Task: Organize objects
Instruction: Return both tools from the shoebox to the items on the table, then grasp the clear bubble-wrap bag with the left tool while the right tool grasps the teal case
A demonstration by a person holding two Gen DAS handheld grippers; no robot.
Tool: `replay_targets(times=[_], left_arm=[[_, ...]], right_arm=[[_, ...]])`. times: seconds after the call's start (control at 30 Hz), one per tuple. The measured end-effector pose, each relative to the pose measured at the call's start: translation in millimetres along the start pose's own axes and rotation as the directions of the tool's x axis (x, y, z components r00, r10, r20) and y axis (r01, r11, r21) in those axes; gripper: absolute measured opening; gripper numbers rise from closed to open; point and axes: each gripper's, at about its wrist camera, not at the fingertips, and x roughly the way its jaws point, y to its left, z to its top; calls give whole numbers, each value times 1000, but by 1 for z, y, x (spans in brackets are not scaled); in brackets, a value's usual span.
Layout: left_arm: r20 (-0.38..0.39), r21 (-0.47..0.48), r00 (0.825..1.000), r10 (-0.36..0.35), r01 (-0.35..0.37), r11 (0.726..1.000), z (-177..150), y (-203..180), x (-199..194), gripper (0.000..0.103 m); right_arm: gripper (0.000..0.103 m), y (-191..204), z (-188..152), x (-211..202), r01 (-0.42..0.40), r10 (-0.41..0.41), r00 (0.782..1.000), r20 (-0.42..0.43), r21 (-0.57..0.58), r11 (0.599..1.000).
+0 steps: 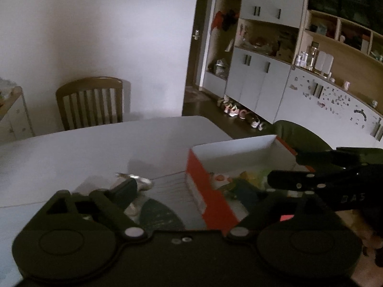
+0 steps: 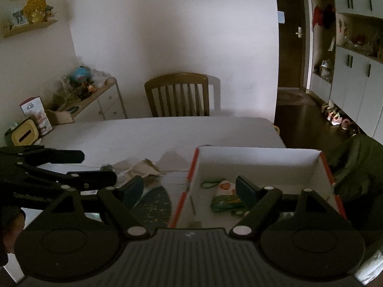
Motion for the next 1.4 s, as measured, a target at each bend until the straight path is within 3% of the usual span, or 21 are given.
replay_targets(times=[0.23, 0.4, 0.67, 1.1, 1.4], left_arm=[[2, -18, 999, 34, -34, 999, -9, 42, -15, 102], [-3, -25, 999, 54, -54, 998, -19, 72, -22, 103], [-89, -84, 995, 40, -48, 995, -47, 120, -10, 103], [-115, -87, 992, 45, -55, 995, -83, 162, 19, 103], [-145, -127, 989, 36, -55, 990, -94, 191, 42, 103]], right_arm=[[84, 37, -3, 11, -8, 8, 1000, -19, -2, 1000], [84, 60, -7, 22, -13, 13, 999, -42, -9, 1000], [84, 86, -9, 43, -6, 7, 997, -78, 7, 1000], [84, 120, -13, 106, 25, -22, 986, -165, 16, 1000], [84, 154, -43, 146, -84, 53, 967, -249, -116, 990]])
